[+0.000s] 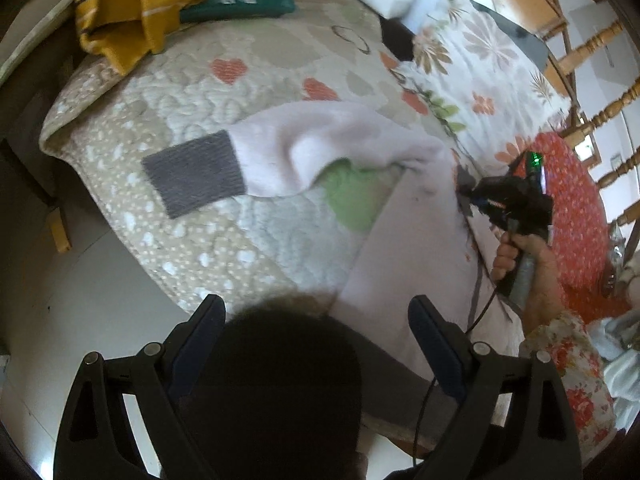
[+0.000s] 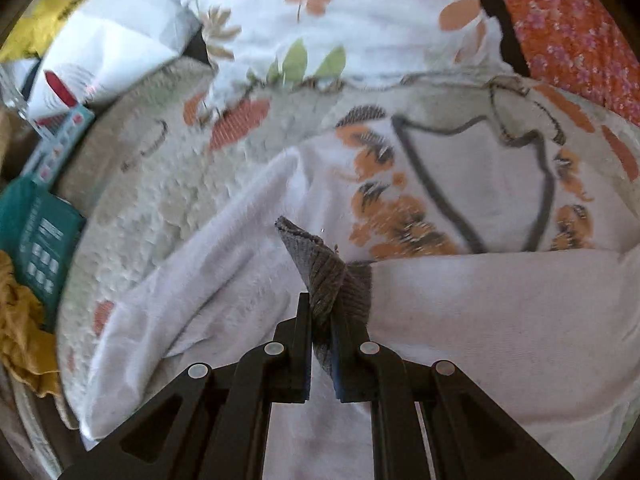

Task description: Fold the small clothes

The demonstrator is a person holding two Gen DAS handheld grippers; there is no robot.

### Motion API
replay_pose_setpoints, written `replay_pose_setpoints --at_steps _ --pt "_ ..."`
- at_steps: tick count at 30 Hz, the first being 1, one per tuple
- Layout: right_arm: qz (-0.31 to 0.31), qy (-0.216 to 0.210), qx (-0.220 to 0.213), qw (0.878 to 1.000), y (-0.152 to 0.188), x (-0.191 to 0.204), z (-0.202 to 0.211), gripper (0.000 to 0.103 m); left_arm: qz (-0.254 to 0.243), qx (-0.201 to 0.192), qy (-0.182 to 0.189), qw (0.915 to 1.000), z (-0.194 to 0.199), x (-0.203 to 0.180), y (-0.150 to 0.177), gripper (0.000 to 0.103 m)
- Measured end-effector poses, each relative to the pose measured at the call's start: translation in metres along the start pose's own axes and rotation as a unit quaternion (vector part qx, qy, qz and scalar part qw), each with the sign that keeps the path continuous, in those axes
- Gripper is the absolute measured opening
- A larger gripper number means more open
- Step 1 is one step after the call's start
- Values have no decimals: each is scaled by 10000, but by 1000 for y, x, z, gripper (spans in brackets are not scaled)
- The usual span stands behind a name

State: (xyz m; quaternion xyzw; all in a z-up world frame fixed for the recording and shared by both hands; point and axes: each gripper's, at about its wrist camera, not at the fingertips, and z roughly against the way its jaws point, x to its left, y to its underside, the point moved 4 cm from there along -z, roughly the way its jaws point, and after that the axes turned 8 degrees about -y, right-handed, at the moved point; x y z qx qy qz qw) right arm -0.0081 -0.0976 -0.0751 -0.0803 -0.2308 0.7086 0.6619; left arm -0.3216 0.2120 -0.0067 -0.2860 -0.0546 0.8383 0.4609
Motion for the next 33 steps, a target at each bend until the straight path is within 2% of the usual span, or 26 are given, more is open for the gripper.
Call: replay_pose_setpoints --at_steps 6,12,16,19,21,22,23,25,28,30,33 --pt "176 222 184 9994 -3 14 -20 9 224 -180 -71 9996 10 19 -8 92" --pt "546 4 338 9979 4 49 -29 9 443 -311 -219 9983 19 37 -10 92" --pt "829 114 292 9961 10 61 -24 20 557 -420 -323 9970 28 52 -8 92" --pt "1134 -112 170 9933 23 87 -3 21 738 -503 -450 9950 35 70 -8 92" --pt "1654 -407 226 9851 42 121 9 23 903 -541 -550 9929 39 84 -9 92" --pt "1948 -554 290 9788 54 139 13 29 978 -556 -580 9920 41 91 -9 92" --pt "2393 -769 417 9670 74 167 16 33 1059 -573 -612 9908 43 98 -9 92" --pt "3017 -1109 689 9444 109 206 15 51 1175 -615 -672 9889 48 109 -8 92" --pt "3940 -1515 1041 9005 169 263 13 54 1281 -658 -753 9867 54 122 -3 92" --pt "4721 -1450 1086 8627 209 295 9 60 1337 -645 -767 9859 56 129 -1 92" --pt "5783 -967 905 8050 255 324 -4 64 1422 -651 -801 9844 59 137 2 92"
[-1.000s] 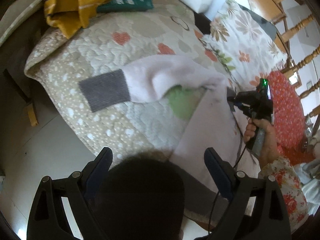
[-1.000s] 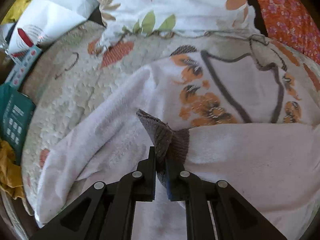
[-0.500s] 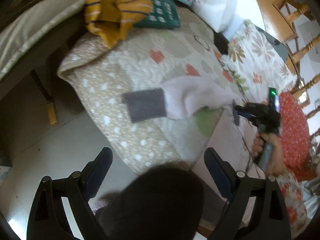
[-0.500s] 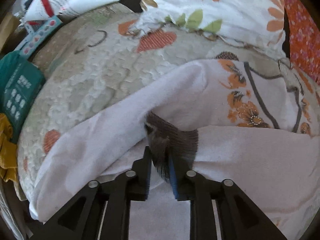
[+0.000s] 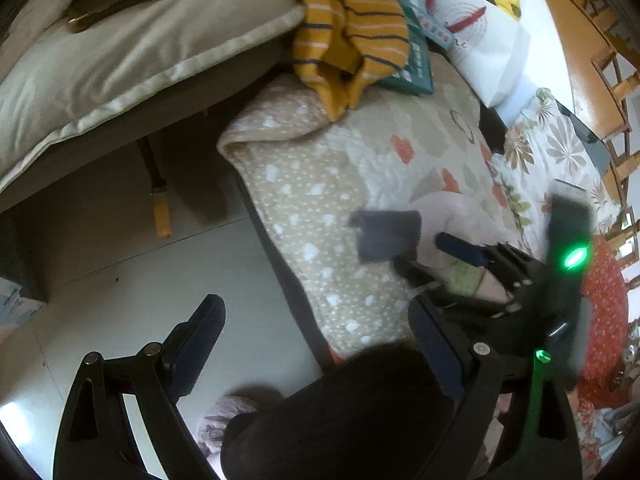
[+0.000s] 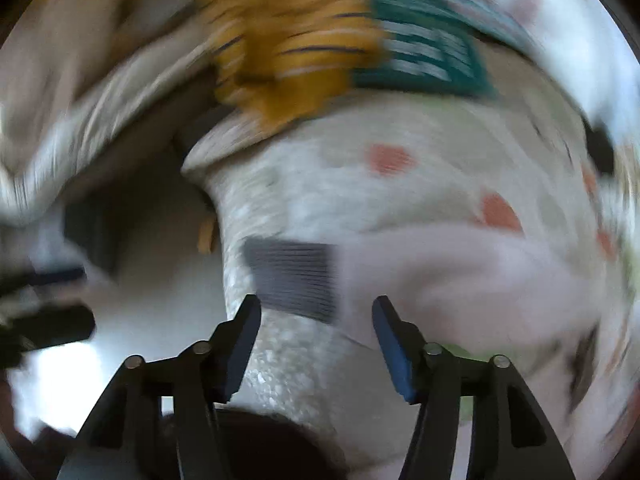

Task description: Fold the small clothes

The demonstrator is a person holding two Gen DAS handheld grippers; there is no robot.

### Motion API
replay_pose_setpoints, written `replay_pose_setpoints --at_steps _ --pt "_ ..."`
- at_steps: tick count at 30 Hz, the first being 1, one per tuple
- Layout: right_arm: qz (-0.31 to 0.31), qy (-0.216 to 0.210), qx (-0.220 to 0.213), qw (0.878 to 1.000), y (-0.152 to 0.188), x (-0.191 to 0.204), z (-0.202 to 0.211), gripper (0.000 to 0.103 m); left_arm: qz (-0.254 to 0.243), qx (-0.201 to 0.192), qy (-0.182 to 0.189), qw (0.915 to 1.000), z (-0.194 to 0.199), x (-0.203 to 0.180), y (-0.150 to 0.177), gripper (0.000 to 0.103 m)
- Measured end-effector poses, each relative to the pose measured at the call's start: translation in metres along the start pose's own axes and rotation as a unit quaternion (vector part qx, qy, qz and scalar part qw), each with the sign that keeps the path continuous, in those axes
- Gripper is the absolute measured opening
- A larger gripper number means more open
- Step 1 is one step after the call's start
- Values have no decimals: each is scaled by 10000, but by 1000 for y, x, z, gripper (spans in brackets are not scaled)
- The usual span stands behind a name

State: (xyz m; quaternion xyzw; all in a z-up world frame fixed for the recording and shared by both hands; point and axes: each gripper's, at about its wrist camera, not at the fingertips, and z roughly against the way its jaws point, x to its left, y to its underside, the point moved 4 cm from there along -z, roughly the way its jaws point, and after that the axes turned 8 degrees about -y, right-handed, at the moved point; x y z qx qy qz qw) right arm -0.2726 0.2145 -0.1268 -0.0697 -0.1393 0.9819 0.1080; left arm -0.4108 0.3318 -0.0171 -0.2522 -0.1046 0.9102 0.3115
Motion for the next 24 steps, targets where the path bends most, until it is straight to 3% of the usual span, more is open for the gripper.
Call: replay_pose_setpoints --at_steps 2,5,6,8,9,14,16,19,20,22,24 --pt "467 390 108 9981 -5 15 -17 64 44 -5 -23 10000 1 3 -1 92" --pt "581 928 205 9938 -10 13 -38 62 66 -12 -40 10000 2 6 -2 92" --pt "386 936 228 9946 -11 6 -41 41 51 -25 -43 10000 3 5 -2 92" --pt "-351 474 15 9983 -15 -13 -30 24 1 -64 -59 10000 5 3 -2 92" --pt "-640 287 -79 9975 -17 -21 -23 6 -28 -74 -61 10000 5 1 -2 92" --pt "-1854 -43 -978 9778 -21 -77 48 6 -263 -81 27 9996 7 -21 0 92" --pt "-2400 -99 -1413 9604 -12 -110 89 6 -417 -105 99 9990 10 -34 2 92" --pt "-3348 -86 -2046 9198 25 -176 157 6 -685 -140 187 9974 13 -58 5 92" --pt "-3753 -42 -2275 8986 48 -202 184 6 -783 -146 221 9966 14 -67 6 92" --pt "-4295 74 -2505 8676 88 -241 216 7 -976 -152 266 9948 14 -84 9 92" --pt "-4817 450 -2592 8359 144 -277 244 7 -1143 -142 322 9928 14 -99 12 92"
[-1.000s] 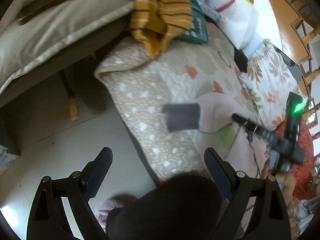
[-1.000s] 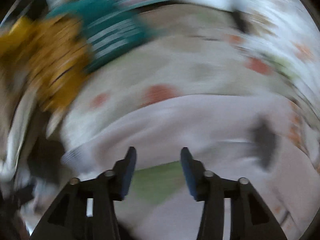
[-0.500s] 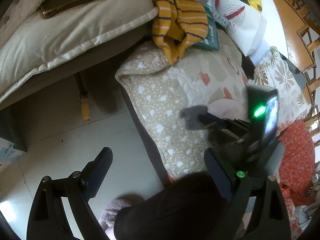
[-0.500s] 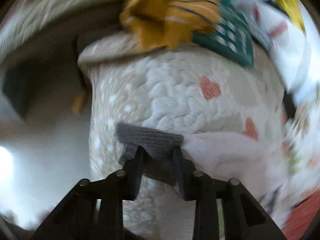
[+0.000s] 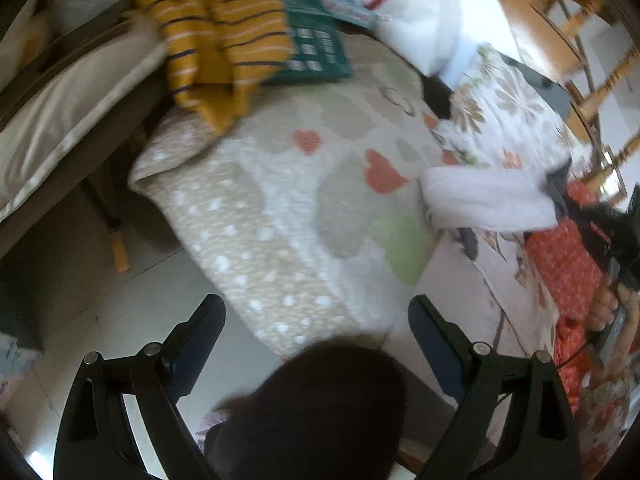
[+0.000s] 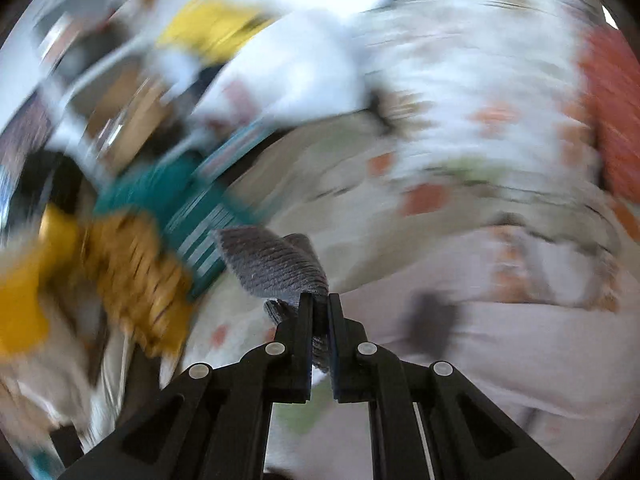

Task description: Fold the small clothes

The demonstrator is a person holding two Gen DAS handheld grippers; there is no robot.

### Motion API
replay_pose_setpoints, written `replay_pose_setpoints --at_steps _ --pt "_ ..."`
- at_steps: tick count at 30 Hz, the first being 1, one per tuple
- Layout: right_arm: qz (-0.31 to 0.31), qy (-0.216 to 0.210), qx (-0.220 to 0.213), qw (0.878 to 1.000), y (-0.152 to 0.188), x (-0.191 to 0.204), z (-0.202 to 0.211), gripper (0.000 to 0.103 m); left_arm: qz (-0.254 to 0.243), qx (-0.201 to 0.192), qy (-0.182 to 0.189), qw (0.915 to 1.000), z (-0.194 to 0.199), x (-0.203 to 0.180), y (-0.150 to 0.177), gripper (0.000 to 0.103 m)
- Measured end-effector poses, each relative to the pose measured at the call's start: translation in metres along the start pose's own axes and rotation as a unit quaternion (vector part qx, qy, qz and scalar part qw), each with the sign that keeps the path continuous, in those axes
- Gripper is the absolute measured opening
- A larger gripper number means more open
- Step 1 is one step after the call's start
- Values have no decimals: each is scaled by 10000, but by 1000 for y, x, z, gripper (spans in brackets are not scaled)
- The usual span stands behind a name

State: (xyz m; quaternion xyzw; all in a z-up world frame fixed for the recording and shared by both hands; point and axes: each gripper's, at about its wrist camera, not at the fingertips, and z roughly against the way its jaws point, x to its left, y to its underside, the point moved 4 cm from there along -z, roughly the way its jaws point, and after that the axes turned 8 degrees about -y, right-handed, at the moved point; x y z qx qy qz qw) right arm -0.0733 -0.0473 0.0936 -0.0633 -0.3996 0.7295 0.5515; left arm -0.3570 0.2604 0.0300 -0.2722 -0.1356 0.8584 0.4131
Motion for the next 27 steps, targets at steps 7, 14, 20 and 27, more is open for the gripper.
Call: replay_pose_setpoints --at_steps 7,14,20,27 --pt "-1315 1490 -160 9799 14 -183 69 6 -598 151 219 9979 -10 -62 9 92" --pt "-2682 2487 49 9307 87 -318 100 9 -1028 328 276 9938 -20 -105 26 92" --pt "-2828 2485 -303 9259 103 -344 143 16 -1354 487 197 9894 -38 -129 33 92" --pt "-1935 1390 39 9712 77 -269 100 16 -1574 564 329 9854 -66 -172 36 92"
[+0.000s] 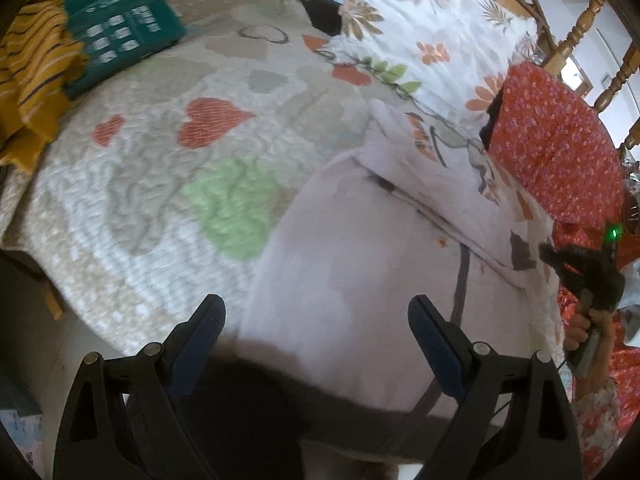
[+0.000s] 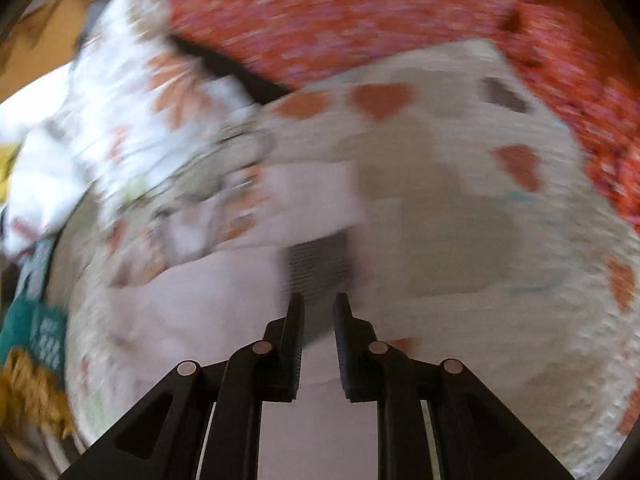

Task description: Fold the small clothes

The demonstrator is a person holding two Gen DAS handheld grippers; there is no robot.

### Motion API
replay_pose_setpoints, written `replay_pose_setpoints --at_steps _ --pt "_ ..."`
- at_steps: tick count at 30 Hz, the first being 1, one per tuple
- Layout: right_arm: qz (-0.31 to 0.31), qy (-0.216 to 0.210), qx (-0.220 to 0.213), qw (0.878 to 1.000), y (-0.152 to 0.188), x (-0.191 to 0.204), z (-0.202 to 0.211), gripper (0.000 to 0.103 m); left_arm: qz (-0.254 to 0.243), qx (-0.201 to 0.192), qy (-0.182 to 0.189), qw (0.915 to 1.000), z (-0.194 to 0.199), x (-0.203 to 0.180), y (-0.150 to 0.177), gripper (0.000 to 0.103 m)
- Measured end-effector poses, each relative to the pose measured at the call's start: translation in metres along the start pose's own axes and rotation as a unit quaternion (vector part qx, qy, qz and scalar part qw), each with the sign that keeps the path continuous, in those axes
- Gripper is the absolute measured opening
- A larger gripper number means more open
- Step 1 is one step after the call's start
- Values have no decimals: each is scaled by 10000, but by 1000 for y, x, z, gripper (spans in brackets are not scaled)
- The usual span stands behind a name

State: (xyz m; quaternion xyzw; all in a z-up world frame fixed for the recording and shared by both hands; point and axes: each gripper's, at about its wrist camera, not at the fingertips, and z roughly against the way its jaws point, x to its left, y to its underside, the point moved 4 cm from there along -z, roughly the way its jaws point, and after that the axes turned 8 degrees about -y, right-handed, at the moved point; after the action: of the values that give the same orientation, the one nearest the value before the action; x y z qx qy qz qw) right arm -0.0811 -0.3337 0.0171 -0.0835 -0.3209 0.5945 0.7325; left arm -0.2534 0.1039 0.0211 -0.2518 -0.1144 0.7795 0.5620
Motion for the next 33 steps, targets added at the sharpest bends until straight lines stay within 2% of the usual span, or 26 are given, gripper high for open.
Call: replay_pose_setpoints --at_steps 2,4,8,11,13,16,17,18,19,21,25,27,30,33 --pt "368 -313 252 9985 5 35 -18 22 -66 -44 26 10000 -5 -9 -2 92" --pt "853 -538 468 9938 10 80 -41 37 -171 -78 14 9998 -11 -15 -2 92" --pt "1940 -779 700 9754 15 177 -92 50 -200 64 82 9997 -28 -17 2 92" --pt "2435 -745 766 9640 11 232 -132 59 -158 205 176 9995 -38 -14 4 92" --pt "2660 -627 844 9582 10 254 -158 60 -143 241 230 9993 -43 -11 3 92" --pt "3182 -224 1134 9410 14 281 -205 60 -111 259 299 9992 -47 -5 0 92" --pt "3315 -31 1283 9347 15 282 -219 59 -76 281 339 9990 -49 -1 -1 92" --pt "3411 202 1425 9290 15 282 -231 39 -48 293 361 9989 -50 0 -2 92" --pt "3468 381 1577 9238 16 280 -241 8 -18 304 387 9988 -51 4 -4 92" --pt "3429 483 1482 9264 7 279 -247 8 15 286 417 9987 -51 10 -6 92" --pt "2938 600 1067 9480 -30 279 -255 5 79 271 415 9987 -51 20 -7 92" --pt "2763 664 1001 9535 -41 279 -263 5 134 293 381 9988 -51 24 -7 92" --pt "2584 678 1045 9580 -42 274 -265 7 222 294 381 9986 -47 30 -5 92" --pt "2632 453 804 9603 -33 274 -234 9 225 233 330 9989 -41 34 -5 92"
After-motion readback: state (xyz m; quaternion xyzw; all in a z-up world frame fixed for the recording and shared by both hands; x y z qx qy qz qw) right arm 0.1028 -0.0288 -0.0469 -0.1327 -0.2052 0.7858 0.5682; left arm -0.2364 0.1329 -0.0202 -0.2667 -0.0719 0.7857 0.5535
